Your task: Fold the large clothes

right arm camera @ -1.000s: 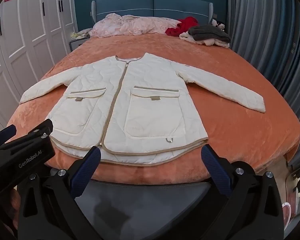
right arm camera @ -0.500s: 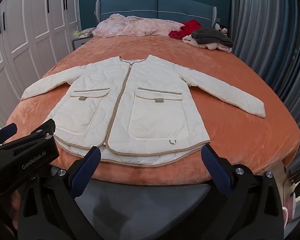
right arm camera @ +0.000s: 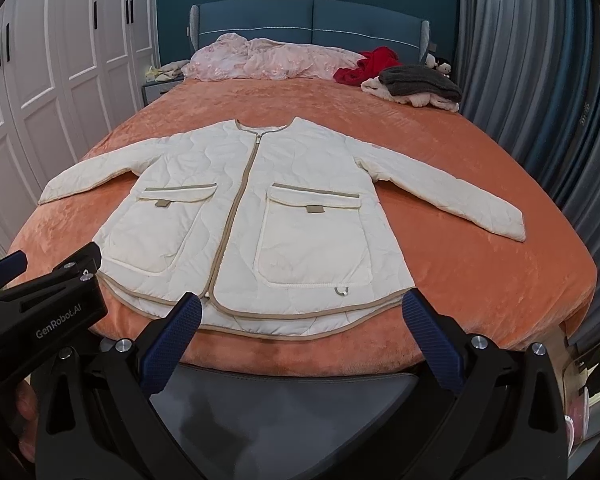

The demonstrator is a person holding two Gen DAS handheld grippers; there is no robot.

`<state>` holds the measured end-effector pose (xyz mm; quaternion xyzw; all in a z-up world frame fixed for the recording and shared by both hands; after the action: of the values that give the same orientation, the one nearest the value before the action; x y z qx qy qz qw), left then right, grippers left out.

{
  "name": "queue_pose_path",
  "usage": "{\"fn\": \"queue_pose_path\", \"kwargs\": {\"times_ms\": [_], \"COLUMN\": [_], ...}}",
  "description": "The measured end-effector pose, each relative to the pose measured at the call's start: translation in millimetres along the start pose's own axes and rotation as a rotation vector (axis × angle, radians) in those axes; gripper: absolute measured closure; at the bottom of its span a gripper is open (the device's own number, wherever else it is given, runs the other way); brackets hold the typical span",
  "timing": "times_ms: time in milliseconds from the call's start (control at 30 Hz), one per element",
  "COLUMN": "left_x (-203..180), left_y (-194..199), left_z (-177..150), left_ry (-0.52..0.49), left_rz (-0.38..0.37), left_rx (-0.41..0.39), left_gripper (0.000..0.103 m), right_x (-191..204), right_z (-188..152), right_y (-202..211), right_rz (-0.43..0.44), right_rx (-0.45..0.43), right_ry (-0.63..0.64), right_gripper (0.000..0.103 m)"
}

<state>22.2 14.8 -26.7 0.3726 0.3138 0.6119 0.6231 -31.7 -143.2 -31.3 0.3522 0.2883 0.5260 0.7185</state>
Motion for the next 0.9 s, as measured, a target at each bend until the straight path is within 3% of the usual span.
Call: {"fn": "queue_pose_path", "kwargs": {"times_ms": [900], "left_x": [1.1], "left_y": [0.1], "left_z": [0.1], "left_ry": [0.000], "left_rz": [0.000], "left_rx": [-0.001], "left_gripper": [0.012], "right_x": [0.9], "right_z": [3.6], "right_y": [2.7], "right_rz": [-0.002], "right_rx": [-0.006], "right_ry": [-0.003], "right_gripper": [0.005]}}
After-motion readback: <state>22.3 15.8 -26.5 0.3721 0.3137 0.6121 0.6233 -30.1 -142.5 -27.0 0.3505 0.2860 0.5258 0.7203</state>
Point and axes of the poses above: each gripper's, at about its wrist camera, not at the fingertips, and y roughly against the way its jaws point, x to its left, z to its top, the point moved 4 cm from there along -y, roughly the way its jaws point, and after that the axes turned 11 degrees about x, right-handed, at the moved point
